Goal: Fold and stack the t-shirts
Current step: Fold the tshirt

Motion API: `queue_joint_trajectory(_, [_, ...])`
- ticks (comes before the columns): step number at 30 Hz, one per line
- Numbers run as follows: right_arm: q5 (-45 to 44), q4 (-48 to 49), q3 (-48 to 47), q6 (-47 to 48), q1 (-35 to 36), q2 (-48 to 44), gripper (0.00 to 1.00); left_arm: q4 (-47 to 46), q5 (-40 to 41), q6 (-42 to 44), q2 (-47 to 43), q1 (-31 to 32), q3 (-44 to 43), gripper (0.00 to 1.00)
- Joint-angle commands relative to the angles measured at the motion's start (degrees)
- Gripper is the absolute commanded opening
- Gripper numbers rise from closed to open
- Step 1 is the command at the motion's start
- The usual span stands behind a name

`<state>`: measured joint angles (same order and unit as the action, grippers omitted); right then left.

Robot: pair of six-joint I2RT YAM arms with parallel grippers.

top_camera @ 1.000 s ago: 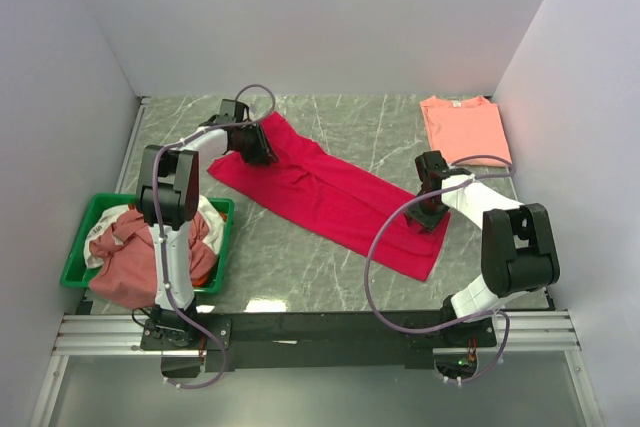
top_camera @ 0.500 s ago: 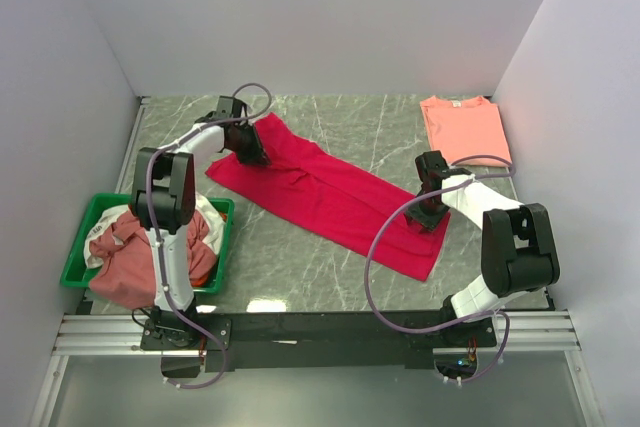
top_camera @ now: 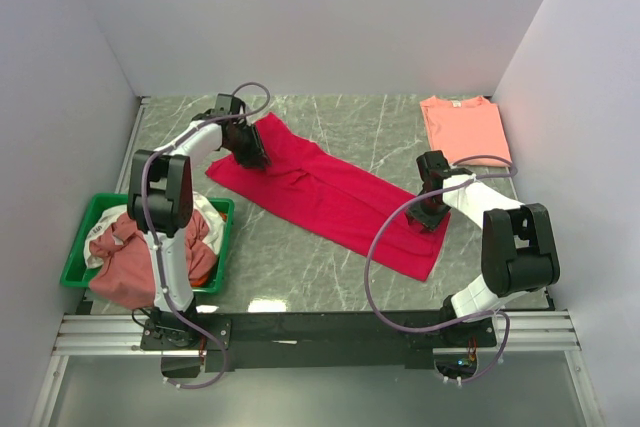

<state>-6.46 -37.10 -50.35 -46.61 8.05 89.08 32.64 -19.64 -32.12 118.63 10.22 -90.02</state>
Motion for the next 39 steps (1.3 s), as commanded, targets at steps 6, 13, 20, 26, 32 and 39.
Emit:
queue_joint_trajectory(6, [-1.45, 0.8, -0.1, -0.06, -0.5, 0.04, 0.46, 0.32, -6.38, -1.45, -6.83, -2.56, -0.42, 0.41])
queue_joint_trajectory(13, [-1.54, 0.98, 0.95, -0.15, -0.58, -1.01, 0.46, 0.41, -5.32, 0.3, -6.48, -5.92, 0.01, 0.42])
queue_joint_trajectory(20, [-1.19, 1.15, 0.87, -0.5, -0.58, -0.92, 0.46, -3.63, -6.99, 1.53, -6.92, -3.45, 6.08, 0.43])
queue_joint_trajectory(26, [-1.1, 1.24, 1.65, -0.67, -0.58, -1.36, 0.46, -4.52, -6.55, 1.97, -5.52, -2.13, 6.26, 0.44])
queue_joint_trajectory(32, [-1.19, 0.89, 1.13, -0.59, -0.76, -1.36, 0.46, -4.96, -4.62, 2.24, -3.14, -0.99, 4.85, 0.43])
queue_joint_trajectory(39, [-1.01, 0.98, 0.95, -0.67, -0.76, -0.92, 0.46, -5.4, -4.09, 2.15, -1.56, -0.38, 3.8, 0.42])
